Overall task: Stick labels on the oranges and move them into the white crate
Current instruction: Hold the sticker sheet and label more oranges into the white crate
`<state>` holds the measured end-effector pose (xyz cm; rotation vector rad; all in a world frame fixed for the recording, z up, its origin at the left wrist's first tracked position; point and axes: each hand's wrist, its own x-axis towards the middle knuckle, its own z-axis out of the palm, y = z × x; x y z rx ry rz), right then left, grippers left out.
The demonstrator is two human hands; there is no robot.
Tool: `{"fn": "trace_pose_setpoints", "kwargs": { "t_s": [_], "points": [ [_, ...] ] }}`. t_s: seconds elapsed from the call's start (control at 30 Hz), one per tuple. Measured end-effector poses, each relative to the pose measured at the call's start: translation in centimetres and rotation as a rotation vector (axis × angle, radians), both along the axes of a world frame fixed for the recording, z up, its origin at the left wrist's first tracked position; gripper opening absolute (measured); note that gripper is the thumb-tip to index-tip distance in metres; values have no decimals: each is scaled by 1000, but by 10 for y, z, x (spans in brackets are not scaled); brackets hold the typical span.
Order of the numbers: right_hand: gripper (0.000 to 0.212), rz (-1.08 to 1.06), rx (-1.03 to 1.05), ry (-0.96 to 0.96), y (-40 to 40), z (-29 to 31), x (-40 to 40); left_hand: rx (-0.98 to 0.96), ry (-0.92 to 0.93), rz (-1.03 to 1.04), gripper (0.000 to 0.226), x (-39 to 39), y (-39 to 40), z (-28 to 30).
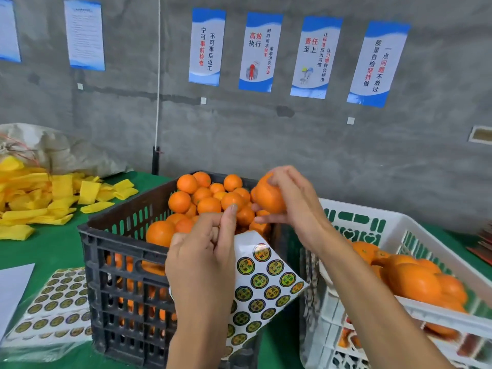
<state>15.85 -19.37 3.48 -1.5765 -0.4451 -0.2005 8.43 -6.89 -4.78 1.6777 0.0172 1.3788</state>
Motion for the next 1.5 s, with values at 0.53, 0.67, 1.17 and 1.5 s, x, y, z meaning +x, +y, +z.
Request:
{"fn": "trace_pose_setpoints", "kwargs": {
  "t_s": [0.53,0.67,1.17,1.5],
  "points": [
    [39,201,-120,68,-141,-95,-110,365,113,64,48,-21,-79,-5],
    [36,242,-87,68,-143,-97,-105,403,164,70,43,-19,-83,-11],
    [27,8,130,83,-151,-99,-101,742,82,-507,27,-19,-75,-6],
    [13,-27,-74,-279,-160,-91,-110,320,291,-778,18,-35,-86,-3]
  ]
}}
